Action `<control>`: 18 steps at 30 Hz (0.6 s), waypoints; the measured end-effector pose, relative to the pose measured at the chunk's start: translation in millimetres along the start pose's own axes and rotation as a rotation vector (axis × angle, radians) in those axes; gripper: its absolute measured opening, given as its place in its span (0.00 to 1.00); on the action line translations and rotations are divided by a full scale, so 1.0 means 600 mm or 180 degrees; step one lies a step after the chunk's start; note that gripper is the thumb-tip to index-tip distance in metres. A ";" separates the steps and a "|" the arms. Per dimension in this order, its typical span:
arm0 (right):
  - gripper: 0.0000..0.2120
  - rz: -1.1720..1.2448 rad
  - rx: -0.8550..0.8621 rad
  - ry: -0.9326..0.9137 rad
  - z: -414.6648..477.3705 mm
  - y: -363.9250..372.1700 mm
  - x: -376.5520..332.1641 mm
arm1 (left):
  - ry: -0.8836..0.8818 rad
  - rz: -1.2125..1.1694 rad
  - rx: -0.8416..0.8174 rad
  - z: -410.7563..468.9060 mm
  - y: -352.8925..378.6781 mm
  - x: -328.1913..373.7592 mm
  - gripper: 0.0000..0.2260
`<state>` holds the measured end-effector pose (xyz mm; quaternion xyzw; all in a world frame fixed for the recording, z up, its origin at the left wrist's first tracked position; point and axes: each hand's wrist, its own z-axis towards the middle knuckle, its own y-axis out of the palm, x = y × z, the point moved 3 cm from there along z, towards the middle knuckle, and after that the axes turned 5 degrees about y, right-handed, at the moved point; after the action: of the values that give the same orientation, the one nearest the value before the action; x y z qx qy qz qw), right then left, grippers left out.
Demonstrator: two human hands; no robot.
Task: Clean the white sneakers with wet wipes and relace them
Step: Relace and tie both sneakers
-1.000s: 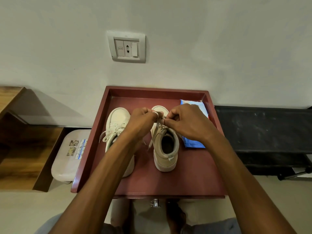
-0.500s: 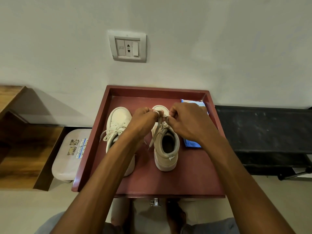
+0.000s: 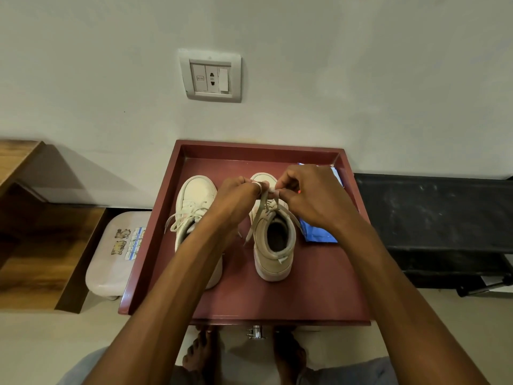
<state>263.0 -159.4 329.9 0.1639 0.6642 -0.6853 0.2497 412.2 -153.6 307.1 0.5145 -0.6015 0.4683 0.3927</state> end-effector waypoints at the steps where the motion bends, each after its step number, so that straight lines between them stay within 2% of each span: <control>1: 0.02 -0.0102 0.0017 0.0038 0.000 -0.001 0.003 | 0.0039 0.0166 0.0096 0.000 -0.001 -0.003 0.13; 5: 0.06 -0.0689 -0.0053 0.0313 0.000 -0.009 0.032 | 0.0156 0.1480 0.0618 0.008 -0.017 -0.020 0.12; 9: 0.07 -0.1036 -0.0170 0.0582 -0.003 -0.016 0.064 | 0.0342 0.2651 0.0688 0.002 -0.016 -0.018 0.08; 12: 0.06 -0.1130 -0.0126 0.0674 -0.007 -0.012 0.075 | 0.0450 0.2973 0.0668 -0.005 -0.008 -0.018 0.07; 18: 0.07 -0.0989 -0.0234 0.0871 -0.004 -0.004 0.094 | 0.0476 0.3023 0.0686 0.001 -0.021 -0.028 0.06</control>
<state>214.9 -164.1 300.4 0.1419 0.7337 -0.6622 0.0543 427.5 -150.0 292.8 0.1862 -0.6879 0.6908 0.1225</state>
